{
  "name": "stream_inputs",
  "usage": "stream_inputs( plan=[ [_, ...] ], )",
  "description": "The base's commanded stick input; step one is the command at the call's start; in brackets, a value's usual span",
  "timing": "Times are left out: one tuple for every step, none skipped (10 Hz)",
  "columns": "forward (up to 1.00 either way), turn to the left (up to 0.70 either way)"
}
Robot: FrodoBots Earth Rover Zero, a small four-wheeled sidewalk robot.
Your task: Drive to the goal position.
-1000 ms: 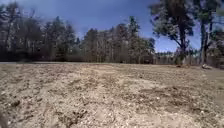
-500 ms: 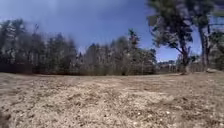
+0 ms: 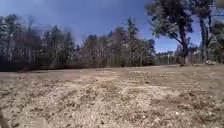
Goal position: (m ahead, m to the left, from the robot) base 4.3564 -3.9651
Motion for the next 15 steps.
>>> stream_inputs(
  plan=[
    [0.70, -0.31],
    [0.70, -0.35],
    [0.70, -0.35],
    [0.70, -0.35],
    [0.70, -0.35],
    [0.70, -0.35],
    [0.70, -0.35],
    [0.70, -0.35],
    [0.70, -0.35],
    [0.70, -0.35],
    [0.70, -0.35],
    [0.70, -0.35],
    [0.70, -0.35],
    [0.70, -0.35],
    [0.70, -0.35]
  ],
)
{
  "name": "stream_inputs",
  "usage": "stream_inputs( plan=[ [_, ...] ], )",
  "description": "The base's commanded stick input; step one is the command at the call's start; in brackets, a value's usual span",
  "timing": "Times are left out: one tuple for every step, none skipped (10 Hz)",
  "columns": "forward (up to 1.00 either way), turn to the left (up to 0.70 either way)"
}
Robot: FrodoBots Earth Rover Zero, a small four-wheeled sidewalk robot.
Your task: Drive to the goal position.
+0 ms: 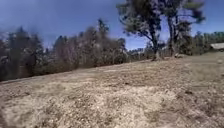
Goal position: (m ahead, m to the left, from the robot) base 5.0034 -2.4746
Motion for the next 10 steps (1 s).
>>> stream_inputs(
  plan=[
    [0.70, -0.35],
    [0.70, -0.35],
    [0.70, -0.35],
    [0.70, -0.35],
    [0.70, -0.35],
    [0.70, -0.35],
    [0.70, -0.35],
    [0.70, -0.35],
    [0.70, -0.18],
    [0.70, 0.00]
  ],
)
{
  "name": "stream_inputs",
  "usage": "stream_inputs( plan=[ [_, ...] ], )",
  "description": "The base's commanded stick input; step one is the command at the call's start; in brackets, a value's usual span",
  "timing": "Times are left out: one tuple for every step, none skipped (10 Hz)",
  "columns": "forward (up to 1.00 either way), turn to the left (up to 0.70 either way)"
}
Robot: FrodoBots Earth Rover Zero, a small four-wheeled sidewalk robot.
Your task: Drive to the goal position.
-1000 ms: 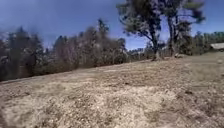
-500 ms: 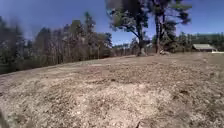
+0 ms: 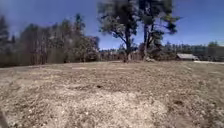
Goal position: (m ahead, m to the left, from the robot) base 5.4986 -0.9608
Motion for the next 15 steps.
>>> stream_inputs(
  plan=[
    [0.70, 0.00],
    [0.70, 0.00],
    [0.70, 0.00],
    [0.70, 0.00],
    [0.70, 0.00],
    [0.70, 0.00],
    [0.70, 0.00],
    [0.70, 0.00],
    [0.70, 0.00],
    [0.70, 0.00],
    [0.70, 0.00],
    [0.70, 0.00],
    [0.70, 0.00],
    [0.70, 0.00],
    [0.70, 0.00]
  ],
)
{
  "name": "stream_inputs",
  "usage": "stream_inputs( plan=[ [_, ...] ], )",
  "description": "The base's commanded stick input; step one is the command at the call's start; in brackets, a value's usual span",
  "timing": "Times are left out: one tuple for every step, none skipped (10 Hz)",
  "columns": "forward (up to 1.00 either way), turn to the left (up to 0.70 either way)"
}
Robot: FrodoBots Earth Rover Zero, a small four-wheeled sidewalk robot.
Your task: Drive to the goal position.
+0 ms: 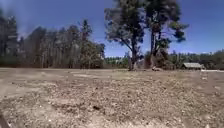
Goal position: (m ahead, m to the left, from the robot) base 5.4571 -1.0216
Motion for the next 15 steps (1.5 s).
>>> stream_inputs(
  plan=[
    [0.70, 0.00],
    [0.70, 0.00],
    [0.70, 0.00],
    [0.70, 0.00],
    [0.70, 0.00],
    [0.70, 0.00],
    [0.70, 0.00],
    [0.70, 0.00],
    [0.70, 0.00],
    [0.70, 0.00],
    [0.70, 0.00],
    [0.70, 0.00],
    [0.70, 0.00],
    [0.70, 0.00],
    [0.70, -0.23]
  ],
)
